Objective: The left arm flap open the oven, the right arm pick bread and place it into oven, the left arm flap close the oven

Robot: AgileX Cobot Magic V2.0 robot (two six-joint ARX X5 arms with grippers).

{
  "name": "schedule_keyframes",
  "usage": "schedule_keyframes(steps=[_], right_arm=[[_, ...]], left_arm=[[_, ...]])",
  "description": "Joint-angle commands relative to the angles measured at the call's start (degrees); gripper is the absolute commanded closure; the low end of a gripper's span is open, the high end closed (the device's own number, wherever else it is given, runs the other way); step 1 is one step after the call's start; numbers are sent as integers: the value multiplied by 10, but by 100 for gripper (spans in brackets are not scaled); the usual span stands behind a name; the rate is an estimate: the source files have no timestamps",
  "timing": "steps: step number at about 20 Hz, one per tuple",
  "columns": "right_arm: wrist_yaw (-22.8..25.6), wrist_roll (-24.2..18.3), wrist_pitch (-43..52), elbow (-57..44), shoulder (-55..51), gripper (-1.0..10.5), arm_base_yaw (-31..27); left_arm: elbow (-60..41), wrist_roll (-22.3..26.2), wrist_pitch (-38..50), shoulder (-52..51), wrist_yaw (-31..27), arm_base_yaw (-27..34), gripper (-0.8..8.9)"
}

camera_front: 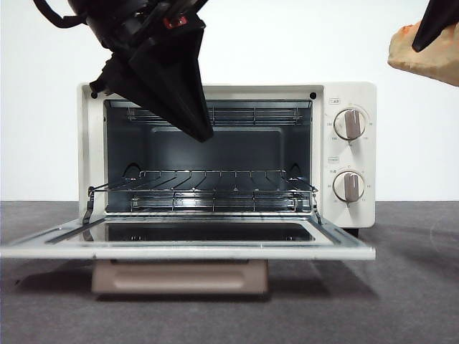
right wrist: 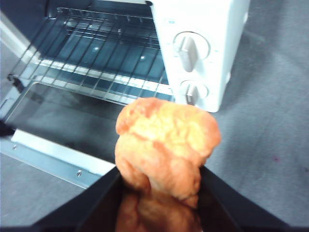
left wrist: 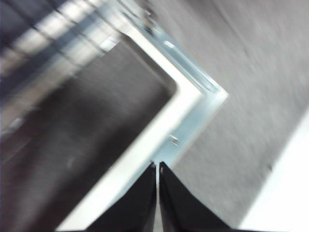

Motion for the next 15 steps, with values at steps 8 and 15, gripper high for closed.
schedule_keyframes(steps=[8, 15], right_arm=[[-4, -4, 7, 11, 3, 747, 3], [-15, -4, 10, 11, 15, 747, 3]], left_arm=[[-62, -25, 23, -188, -3, 114, 797], [-200, -58, 37, -449, -18, 216, 797]])
